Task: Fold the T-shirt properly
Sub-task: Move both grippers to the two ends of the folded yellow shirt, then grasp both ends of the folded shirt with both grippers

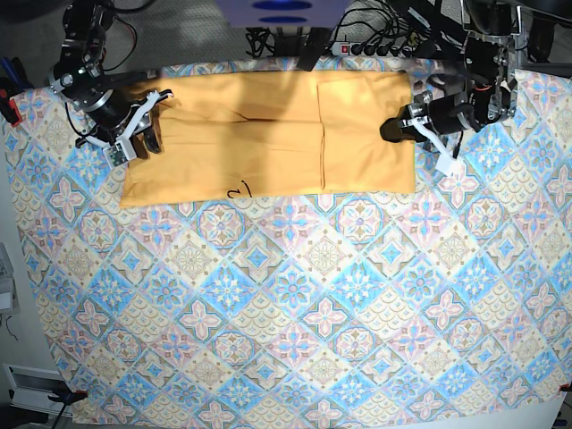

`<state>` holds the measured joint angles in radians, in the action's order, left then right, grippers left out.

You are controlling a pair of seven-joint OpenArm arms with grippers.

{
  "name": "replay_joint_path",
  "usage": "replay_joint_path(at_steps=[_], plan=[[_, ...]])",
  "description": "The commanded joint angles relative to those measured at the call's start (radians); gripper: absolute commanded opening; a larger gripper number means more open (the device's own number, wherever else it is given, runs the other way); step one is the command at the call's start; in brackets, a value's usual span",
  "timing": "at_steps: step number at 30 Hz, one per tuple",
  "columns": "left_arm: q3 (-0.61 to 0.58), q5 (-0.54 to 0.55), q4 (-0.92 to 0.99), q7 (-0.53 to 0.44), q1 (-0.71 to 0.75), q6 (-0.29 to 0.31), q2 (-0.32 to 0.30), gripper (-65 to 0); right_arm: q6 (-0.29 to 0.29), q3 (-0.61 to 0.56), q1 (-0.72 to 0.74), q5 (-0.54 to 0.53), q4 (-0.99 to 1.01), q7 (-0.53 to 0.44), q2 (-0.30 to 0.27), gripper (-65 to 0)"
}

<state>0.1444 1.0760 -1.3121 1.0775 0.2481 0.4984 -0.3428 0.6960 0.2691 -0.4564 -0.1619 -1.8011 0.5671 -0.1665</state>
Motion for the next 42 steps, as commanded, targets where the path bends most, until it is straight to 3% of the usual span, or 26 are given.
replay_joint_path(at_steps=[1, 6, 12, 16, 22, 26, 37, 42], plan=[[0.017, 0.016, -0.017, -0.007, -0.002, 0.010, -0.022, -65.0, 0.002, 0.005, 0.003, -0.017, -0.019, -0.025, -0.011, -49.8], [0.070, 0.013, -0.017, -0.006, 0.010, 0.010, -0.029, -65.0, 0.002, 0.005, 0.009, -0.029, -0.013, 0.040, -0.040, -45.1], [0.068, 0.013, -0.017, -0.006, 0.007, 0.010, -0.051, -65.0, 0.002, 0.045, 0.075, -0.216, 0.031, 0.153, -0.080, -31.1], [0.068, 0.011, -0.017, -0.006, 0.006, 0.010, -0.051, -65.0, 0.002, 0.071, 0.120, -0.328, 0.111, 0.172, -0.118, -25.4], [0.064, 0.011, -0.017, -0.006, 0.006, 0.010, -0.049, -65.0, 0.002, 0.071, 0.126, -0.417, 0.255, 0.172, -0.153, -25.4], [0.064, 0.011, -0.017, -0.006, 0.006, 0.010, -0.049, -65.0, 0.002, 0.065, 0.141, -0.420, 0.294, 0.172, -0.156, -25.4], [0.062, 0.011, -0.017, -0.006, 0.004, 0.010, -0.046, -65.0, 0.002, -0.086, 0.186, -0.420, 0.314, 0.172, -0.156, -25.4], [0.062, 0.011, -0.017, -0.006, 0.004, 0.010, -0.046, -65.0, 0.002, -0.089, 0.199, -0.420, 0.409, 0.172, -0.156, -25.4]])
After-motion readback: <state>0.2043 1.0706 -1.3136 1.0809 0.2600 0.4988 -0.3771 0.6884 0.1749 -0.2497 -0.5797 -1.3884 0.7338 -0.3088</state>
